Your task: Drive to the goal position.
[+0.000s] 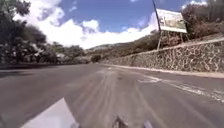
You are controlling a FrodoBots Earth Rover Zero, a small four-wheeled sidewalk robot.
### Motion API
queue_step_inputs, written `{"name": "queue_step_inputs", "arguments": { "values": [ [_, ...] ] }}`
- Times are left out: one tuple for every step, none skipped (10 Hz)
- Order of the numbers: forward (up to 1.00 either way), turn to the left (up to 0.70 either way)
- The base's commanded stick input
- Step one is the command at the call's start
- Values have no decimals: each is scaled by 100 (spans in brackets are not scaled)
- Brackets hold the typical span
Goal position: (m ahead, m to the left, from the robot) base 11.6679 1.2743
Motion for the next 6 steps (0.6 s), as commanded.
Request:
{"name": "queue_step_inputs", "arguments": {
  "values": [
    [45, 0],
    [45, 0],
    [45, 0],
    [45, 0],
    [45, 0],
    [45, 0]
  ]
}}
